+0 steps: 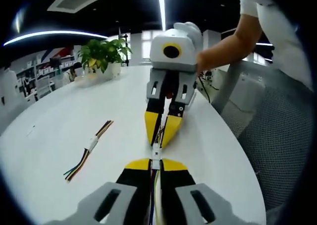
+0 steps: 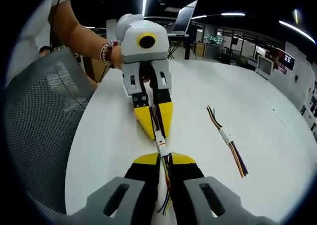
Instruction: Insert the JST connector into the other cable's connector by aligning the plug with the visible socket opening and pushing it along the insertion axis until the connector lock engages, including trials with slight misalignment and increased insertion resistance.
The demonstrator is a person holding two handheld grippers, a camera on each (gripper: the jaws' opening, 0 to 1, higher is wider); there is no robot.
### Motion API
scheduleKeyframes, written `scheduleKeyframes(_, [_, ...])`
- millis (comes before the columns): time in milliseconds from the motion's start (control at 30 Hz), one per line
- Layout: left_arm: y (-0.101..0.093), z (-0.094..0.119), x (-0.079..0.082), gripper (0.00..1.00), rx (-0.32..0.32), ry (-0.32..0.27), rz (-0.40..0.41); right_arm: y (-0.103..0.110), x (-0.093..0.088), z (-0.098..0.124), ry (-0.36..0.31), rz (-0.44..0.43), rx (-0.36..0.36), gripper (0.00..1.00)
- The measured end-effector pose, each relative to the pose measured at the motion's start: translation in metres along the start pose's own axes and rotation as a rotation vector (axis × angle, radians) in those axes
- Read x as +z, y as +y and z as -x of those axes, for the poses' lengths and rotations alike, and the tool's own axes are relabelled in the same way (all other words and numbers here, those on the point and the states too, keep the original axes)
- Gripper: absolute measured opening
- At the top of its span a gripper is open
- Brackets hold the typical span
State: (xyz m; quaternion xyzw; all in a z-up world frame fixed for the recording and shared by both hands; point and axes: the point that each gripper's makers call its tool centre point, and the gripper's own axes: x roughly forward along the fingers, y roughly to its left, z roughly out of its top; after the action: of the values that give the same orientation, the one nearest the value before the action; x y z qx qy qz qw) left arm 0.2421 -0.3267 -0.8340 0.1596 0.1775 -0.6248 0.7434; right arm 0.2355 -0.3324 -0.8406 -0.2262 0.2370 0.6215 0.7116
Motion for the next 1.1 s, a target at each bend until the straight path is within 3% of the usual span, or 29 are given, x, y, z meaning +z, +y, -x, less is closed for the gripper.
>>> scheduleKeyframes(333, [-0.0035, -0.0034, -0.0002, 0.00, -0.015, 0.006, -0.013, 0.0034, -0.0003, -0.0028, 0.013, 0.022, 0.012, 0.04])
scheduleKeyframes(567, [-0.0001, -0.0006, 0.0054, 0.00, -0.001, -0.012, -0.005, -0.0010, 0.0066, -0.0002, -0.022, -0.022, 0.000, 0.03])
scheduleKeyframes(1100, [0.0028, -0.0036, 0.0068, 0.00, -0.015, 0.004, -0.023, -0.0036, 0.0059, 0.0000, -0.033, -0.042, -0.012, 0.03])
